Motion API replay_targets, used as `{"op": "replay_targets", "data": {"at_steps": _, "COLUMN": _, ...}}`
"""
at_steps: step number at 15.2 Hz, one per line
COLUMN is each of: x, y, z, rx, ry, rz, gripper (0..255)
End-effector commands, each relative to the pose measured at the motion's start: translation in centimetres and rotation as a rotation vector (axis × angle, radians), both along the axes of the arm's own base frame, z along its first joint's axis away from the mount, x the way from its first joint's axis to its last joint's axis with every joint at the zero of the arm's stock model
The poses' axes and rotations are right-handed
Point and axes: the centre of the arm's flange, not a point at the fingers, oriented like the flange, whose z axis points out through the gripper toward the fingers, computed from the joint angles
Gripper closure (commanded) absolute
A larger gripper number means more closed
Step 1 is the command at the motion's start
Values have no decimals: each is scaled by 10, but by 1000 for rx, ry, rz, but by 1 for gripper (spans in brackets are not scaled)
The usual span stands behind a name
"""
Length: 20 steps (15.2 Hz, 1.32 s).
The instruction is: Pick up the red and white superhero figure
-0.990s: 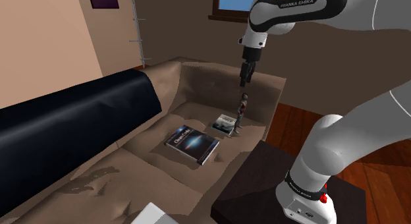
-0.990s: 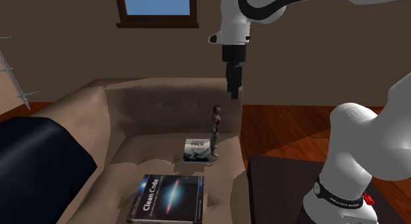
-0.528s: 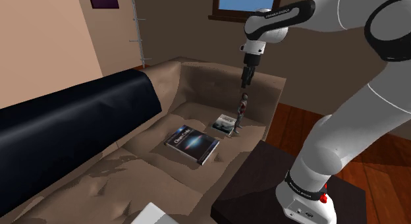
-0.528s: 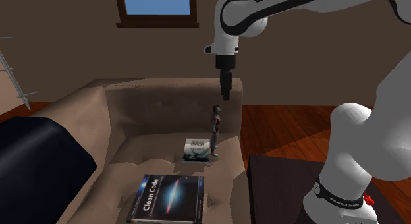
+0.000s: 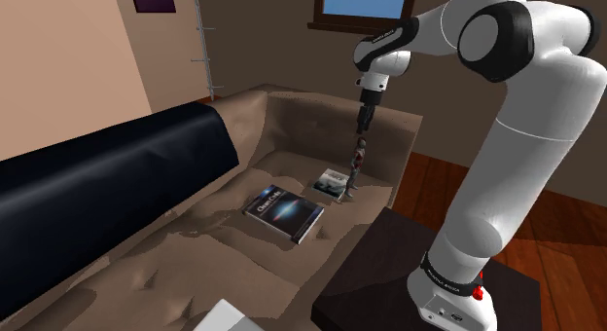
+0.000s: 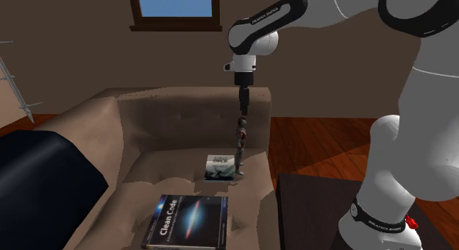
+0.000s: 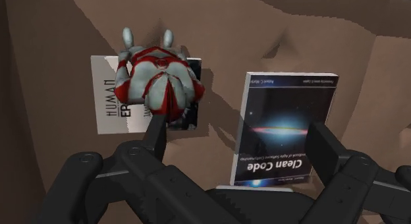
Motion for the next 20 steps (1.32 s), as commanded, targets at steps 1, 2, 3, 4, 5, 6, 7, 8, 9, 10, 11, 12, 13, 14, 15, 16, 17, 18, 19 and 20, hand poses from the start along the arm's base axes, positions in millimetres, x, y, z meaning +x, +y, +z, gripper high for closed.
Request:
{"op": "replay_targets", "data": {"at_steps": 1, "x": 10, "y": -20, "z": -15, "rx": 11, "ry": 0, "rz": 2, "gripper": 0}}
{"op": "replay_targets", "data": {"at_steps": 2, "x": 14, "y": -31, "z": -23, "rx": 17, "ry": 1, "rz": 2, "gripper": 0}}
{"op": "replay_targets", "data": {"at_steps": 3, "x": 16, "y": -36, "z": -26, "rx": 20, "ry": 1, "rz": 2, "gripper": 0}}
{"op": "replay_targets", "data": {"at_steps": 4, "x": 16, "y": -36, "z": -32, "rx": 20, "ry": 1, "rz": 2, "gripper": 0}}
{"op": "replay_targets", "data": {"at_steps": 5, "x": 16, "y": -36, "z": -37, "rx": 20, "ry": 1, "rz": 2, "gripper": 0}}
{"op": "replay_targets", "data": {"at_steps": 6, "x": 16, "y": -36, "z": -42, "rx": 20, "ry": 1, "rz": 2, "gripper": 0}}
{"op": "replay_targets", "data": {"at_steps": 7, "x": 16, "y": -36, "z": -47, "rx": 20, "ry": 1, "rz": 2, "gripper": 0}}
{"op": "replay_targets", "data": {"at_steps": 8, "x": 16, "y": -36, "z": -53, "rx": 20, "ry": 1, "rz": 2, "gripper": 0}}
{"op": "replay_targets", "data": {"at_steps": 9, "x": 16, "y": -36, "z": -58, "rx": 20, "ry": 1, "rz": 2, "gripper": 0}}
{"op": "replay_targets", "data": {"at_steps": 10, "x": 16, "y": -36, "z": -63, "rx": 20, "ry": 1, "rz": 2, "gripper": 0}}
{"op": "replay_targets", "data": {"at_steps": 11, "x": 16, "y": -36, "z": -66, "rx": 20, "ry": 1, "rz": 2, "gripper": 0}}
{"op": "replay_targets", "data": {"at_steps": 12, "x": 16, "y": -36, "z": -66, "rx": 20, "ry": 1, "rz": 2, "gripper": 0}}
{"op": "replay_targets", "data": {"at_steps": 13, "x": 16, "y": -35, "z": -65, "rx": 20, "ry": 1, "rz": 2, "gripper": 255}}
{"op": "replay_targets", "data": {"at_steps": 14, "x": 16, "y": -36, "z": -65, "rx": 20, "ry": 1, "rz": 2, "gripper": 255}}
{"op": "replay_targets", "data": {"at_steps": 15, "x": 16, "y": -36, "z": -65, "rx": 20, "ry": 1, "rz": 2, "gripper": 255}}
{"op": "replay_targets", "data": {"at_steps": 16, "x": 16, "y": -36, "z": -65, "rx": 20, "ry": 1, "rz": 2, "gripper": 255}}
{"op": "replay_targets", "data": {"at_steps": 17, "x": 16, "y": -36, "z": -65, "rx": 20, "ry": 1, "rz": 2, "gripper": 255}}
{"op": "replay_targets", "data": {"at_steps": 18, "x": 16, "y": -36, "z": -65, "rx": 20, "ry": 1, "rz": 2, "gripper": 255}}
{"op": "replay_targets", "data": {"at_steps": 19, "x": 16, "y": -36, "z": -65, "rx": 20, "ry": 1, "rz": 2, "gripper": 255}}
{"op": "replay_targets", "data": {"at_steps": 20, "x": 16, "y": -36, "z": -65, "rx": 20, "ry": 1, "rz": 2, "gripper": 255}}
